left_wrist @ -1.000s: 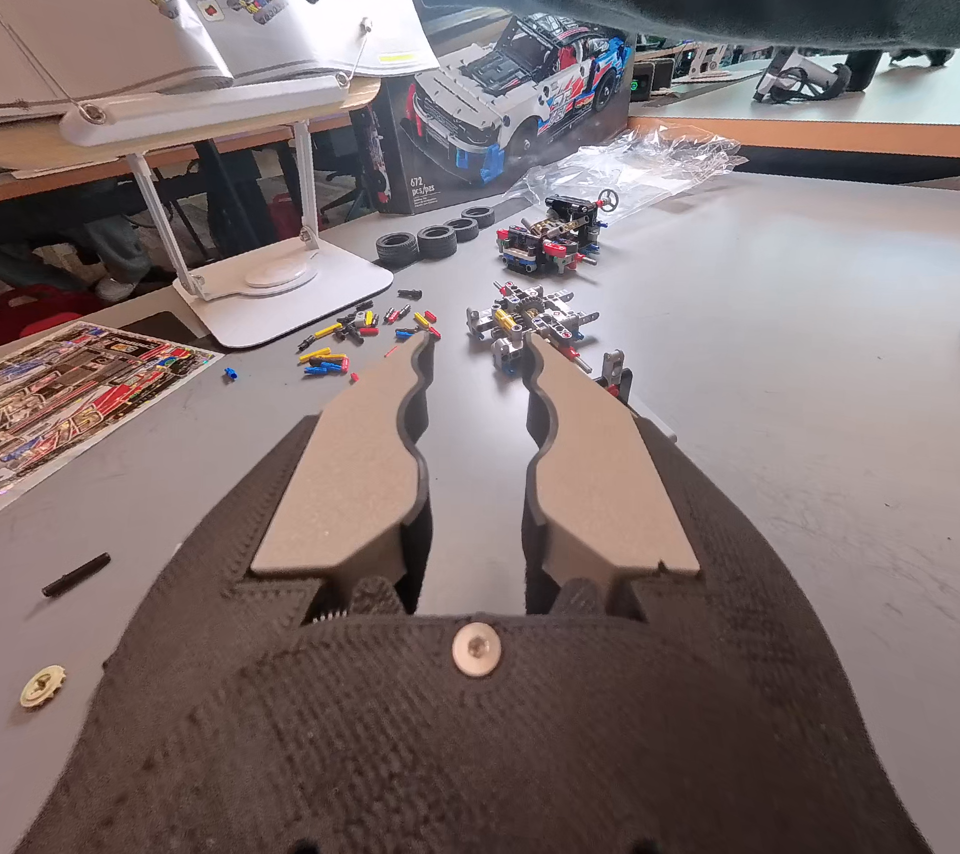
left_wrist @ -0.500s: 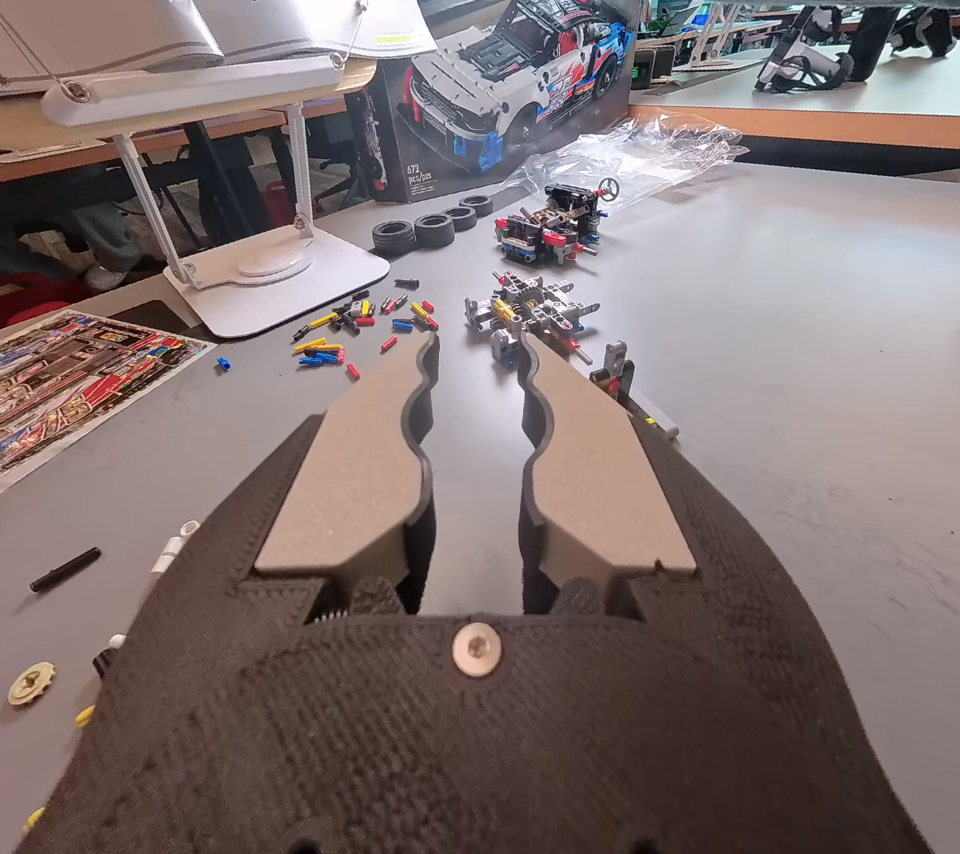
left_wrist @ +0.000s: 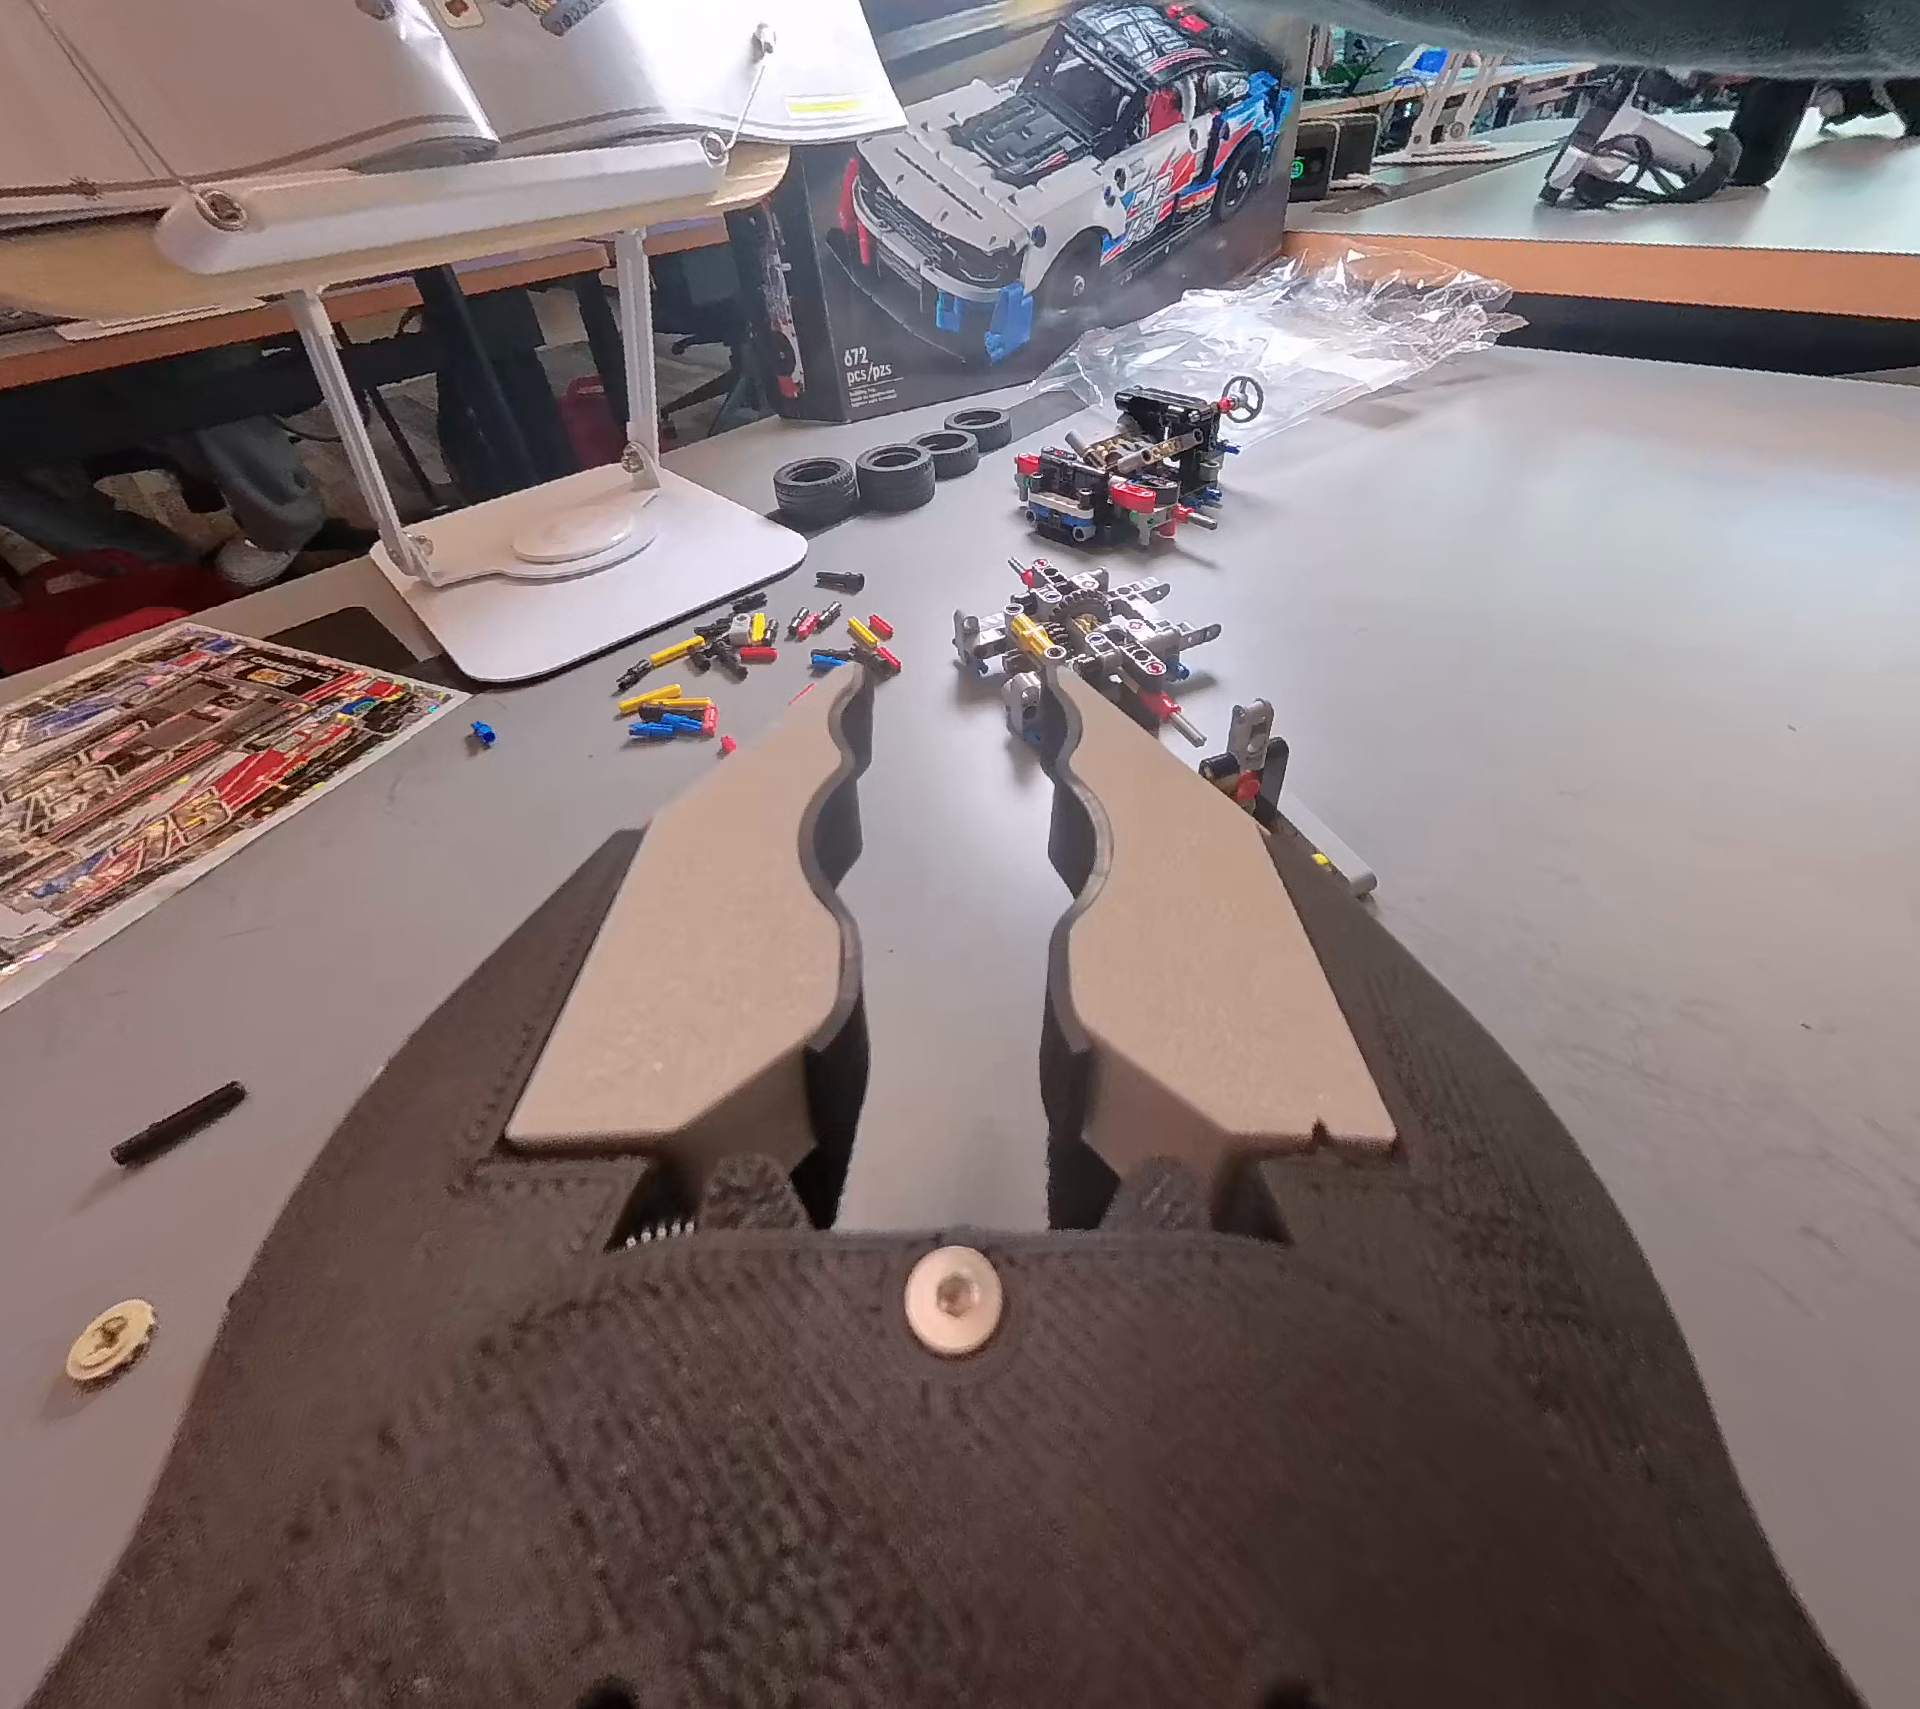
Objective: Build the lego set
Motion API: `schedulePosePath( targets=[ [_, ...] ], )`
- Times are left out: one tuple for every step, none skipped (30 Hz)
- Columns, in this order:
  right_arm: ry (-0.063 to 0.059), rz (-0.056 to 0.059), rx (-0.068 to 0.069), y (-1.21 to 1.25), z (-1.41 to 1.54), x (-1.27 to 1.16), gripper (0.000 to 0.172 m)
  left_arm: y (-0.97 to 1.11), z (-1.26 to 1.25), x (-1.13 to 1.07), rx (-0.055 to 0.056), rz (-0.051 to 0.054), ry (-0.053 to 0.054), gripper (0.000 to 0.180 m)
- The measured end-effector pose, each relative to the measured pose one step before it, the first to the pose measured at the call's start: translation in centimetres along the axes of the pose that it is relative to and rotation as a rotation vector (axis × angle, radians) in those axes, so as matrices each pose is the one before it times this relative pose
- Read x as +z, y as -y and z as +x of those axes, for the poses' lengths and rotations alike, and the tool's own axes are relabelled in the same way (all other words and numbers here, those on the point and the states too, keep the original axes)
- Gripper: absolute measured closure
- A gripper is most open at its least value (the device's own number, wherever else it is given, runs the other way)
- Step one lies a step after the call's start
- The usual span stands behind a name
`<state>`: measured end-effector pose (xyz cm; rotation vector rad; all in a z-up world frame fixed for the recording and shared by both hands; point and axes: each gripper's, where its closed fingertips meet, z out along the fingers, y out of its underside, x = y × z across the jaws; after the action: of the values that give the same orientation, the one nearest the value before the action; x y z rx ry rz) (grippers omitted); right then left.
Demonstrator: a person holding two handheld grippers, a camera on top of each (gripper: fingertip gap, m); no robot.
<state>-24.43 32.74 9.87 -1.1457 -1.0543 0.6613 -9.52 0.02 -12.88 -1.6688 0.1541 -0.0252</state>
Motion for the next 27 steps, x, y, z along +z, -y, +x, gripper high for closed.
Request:
schedulePosePath(
  targets=[
    [0.0093,0.0059,0.0026,-0.128,-0.189,-0.514,0.172,0.047,-0.107,-0.04,0.0003,0.001,0.0055,0.15],
    [0.0138,0.0062,0.0079,-0.159,-0.303,-0.678,0.172,0.049,-0.176,-0.053,0.0001,-0.0002,0.009,0.15],
    [0.0214,0.0075,0.0143,-0.152,-0.504,-0.882,0.172,0.026,-0.317,-0.083,-0.0011,-0.0021,0.0154,0.15],
    [0.029,0.0127,0.0175,-0.1,-0.738,-1.128,0.172,-0.01,-0.419,-0.087,-0.004,-0.0035,0.0191,0.15],
    [0.0329,0.0146,0.0146,-0.092,-0.974,-1.342,0.171,-0.019,-0.454,-0.099,-0.009,-0.0036,0.0177,0.15],
    [0.0337,0.0133,0.008,-0.125,-1.161,-1.563,0.17,-0.022,-0.456,-0.112,-0.0141,-0.0019,0.0149,0.15],
    [0.0313,0.015,0.0047,-0.148,-1.296,-1.725,0.169,-0.001,-0.449,-0.118,-0.0164,-0.0005,0.0141,0.15],
    [0.0313,0.0089,0.0101,-0.316,-1.433,-1.819,0.169,-0.002,-0.496,-0.107,-0.0151,-0.0011,0.0159,0.15],
    [0.0316,-0.0046,0.0177,-0.542,-1.531,-1.866,0.168,-0.018,-0.524,-0.097,-0.011,-0.002,0.0172,0.15],
    [0.0289,-0.0099,0.0246,-0.671,-1.537,-1.922,0.168,0.002,-0.515,-0.08,-0.0084,-0.0017,0.0166,0.15],
    [0.0258,-0.0092,0.0279,-0.739,-1.513,-1.957,0.168,0.015,-0.502,-0.071,-0.0094,-0.0002,0.0146,0.15],
    [0.0286,-0.0137,0.0231,-0.85,-1.54,-1.949,0.168,0.025,-0.453,-0.075,-0.0111,0.0012,0.0119,0.15],
    [0.0219,-0.0151,0.0156,-0.931,-1.426,-1.866,0.168,0.036,-0.409,-0.087,-0.0114,0.0018,0.0102,0.15],
    [0.008,-0.0134,0.0066,-0.982,-1.204,-1.747,0.168,0.07,-0.393,-0.084,-0.0091,0.0027,0.0113,0.15],
    [-0.0001,-0.0201,-0.0027,-1.114,-1.007,-1.583,0.168,0.105,-0.407,-0.108,-0.0051,0.0038,0.013,0.151],
    [-0.0027,-0.0261,-0.0085,-1.215,-0.869,-1.446,0.167,0.14,-0.409,-0.093,-0.0024,0.0048,0.0139,0.151],
    [-0.0103,-0.0208,-0.0089,-1.163,-0.68,-1.303,0.167,0.129,-0.394,-0.101,-0.0015,0.0047,0.0136,0.151],
    [-0.0138,-0.0129,-0.0039,-1.045,-0.56,-1.202,0.167,0.128,-0.384,-0.089,-0.0004,0.0045,0.0124,0.151],
    [-0.0103,-0.0094,0.0061,-0.959,-0.538,-1.059,0.167,0.135,-0.371,-0.096,0.0013,0.0051,0.0125,0.151],
    [-0.0073,-0.0072,0.0186,-0.91,-0.503,-0.888,0.166,0.154,-0.365,-0.115,0.0037,0.0059,0.0133,0.151],
    [-0.0065,-0.0042,0.0252,-0.839,-0.397,-0.724,0.166,0.164,-0.367,-0.135,0.0076,0.0068,0.0146,0.151],
    [-0.007,0.0039,0.0213,-0.714,-0.276,-0.57,0.165,0.192,-0.378,-0.159,0.0118,0.0075,0.0164,0.151],
    [-0.0091,0.0095,0.0136,-0.592,-0.095,-0.4,0.165,0.267,-0.422,-0.233,0.0151,0.0095,0.0193,0.151],
    [-0.0077,0.0059,0.0156,-0.551,0.024,-0.22,0.165,0.392,-0.462,-0.317,0.0169,0.0144,0.0217,0.151],
    [0.0048,-0.0005,0.0291,-0.427,-0.078,-0.064,0.165,0.48,-0.531,-0.378,0.0178,0.0178,0.0231,0.152],
    [0.0168,0.0025,0.0304,-0.251,-0.229,0.024,0.163,0.543,-0.631,-0.439,0.0184,0.0184,0.0251,0.152],
    [0.0118,0.0074,0.0159,-0.155,-0.143,0.091,0.163,0.576,-0.714,-0.468,0.017,0.0193,0.0256,0.153]
  ],
)
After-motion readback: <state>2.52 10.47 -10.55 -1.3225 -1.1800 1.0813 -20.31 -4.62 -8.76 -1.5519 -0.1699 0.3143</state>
